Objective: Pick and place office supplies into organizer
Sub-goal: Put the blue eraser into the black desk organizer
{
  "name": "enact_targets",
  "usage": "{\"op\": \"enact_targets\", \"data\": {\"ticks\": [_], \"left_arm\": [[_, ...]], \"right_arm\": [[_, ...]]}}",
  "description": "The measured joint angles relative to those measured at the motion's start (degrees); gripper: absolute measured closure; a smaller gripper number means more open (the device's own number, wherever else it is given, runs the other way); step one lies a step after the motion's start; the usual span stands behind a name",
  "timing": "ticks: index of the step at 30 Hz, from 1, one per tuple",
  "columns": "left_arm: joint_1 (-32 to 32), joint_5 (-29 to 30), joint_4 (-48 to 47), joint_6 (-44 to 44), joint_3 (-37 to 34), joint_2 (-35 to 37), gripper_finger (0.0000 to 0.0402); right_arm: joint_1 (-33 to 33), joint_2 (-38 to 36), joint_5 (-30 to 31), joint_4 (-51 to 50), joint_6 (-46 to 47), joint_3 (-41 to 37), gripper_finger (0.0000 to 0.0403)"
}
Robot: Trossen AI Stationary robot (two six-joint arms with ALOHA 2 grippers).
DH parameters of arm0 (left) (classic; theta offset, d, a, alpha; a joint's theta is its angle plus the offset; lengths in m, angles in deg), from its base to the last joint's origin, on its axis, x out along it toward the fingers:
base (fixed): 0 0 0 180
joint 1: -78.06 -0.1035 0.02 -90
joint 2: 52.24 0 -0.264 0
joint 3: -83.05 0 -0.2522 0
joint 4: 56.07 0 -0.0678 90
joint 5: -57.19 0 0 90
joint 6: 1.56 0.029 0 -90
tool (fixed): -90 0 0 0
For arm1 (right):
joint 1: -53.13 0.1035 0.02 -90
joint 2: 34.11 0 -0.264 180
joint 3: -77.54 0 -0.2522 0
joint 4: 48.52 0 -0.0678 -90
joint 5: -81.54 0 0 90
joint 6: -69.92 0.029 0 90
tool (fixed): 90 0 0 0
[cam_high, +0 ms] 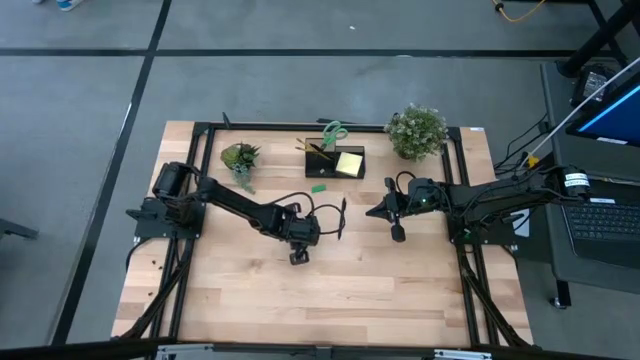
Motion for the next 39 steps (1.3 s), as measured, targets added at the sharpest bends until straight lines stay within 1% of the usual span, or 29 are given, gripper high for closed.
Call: {"op": "enact_targets", "data": {"ticks": [4, 8, 12, 16, 22, 30, 39], "left_arm": [[0.0, 0.2, -0.5, 0.4, 0.0, 1.2, 0.0322], [-0.1, 2.1, -0.8, 1.2, 0.1, 2.9, 0.0322], [-0.1, 5.1, -0.5, 4.3, 0.1, 5.4, 0.0322], [-1.1, 7.6, 0.0, 9.5, 0.2, 7.8, 0.0322], [-5.1, 7.9, 3.7, 17.7, 0.2, 10.3, 0.0322], [-11.5, 7.1, 10.6, 28.5, 0.3, 11.0, 0.0322], [-17.8, 6.4, 13.2, 34.2, 0.3, 11.0, 0.0322]], "right_arm": [[0.0, 0.0, 0.0, -0.3, 0.0, 0.0, 0.0397], [0.0, 0.0, 0.0, -0.3, 0.0, 0.0, 0.0397], [0.0, 0.0, 0.0, -0.4, 0.0, 0.0, 0.0397], [0.0, 0.0, 0.0, -0.4, 0.0, 0.0, 0.0397], [0.0, 0.0, 0.0, -0.4, 0.0, 0.0, 0.0397], [0.0, 0.0, 0.0, -0.4, 0.0, 0.0, 0.0397], [0.0, 0.0, 0.0, -0.4, -0.2, 0.0, 0.0397]]}}
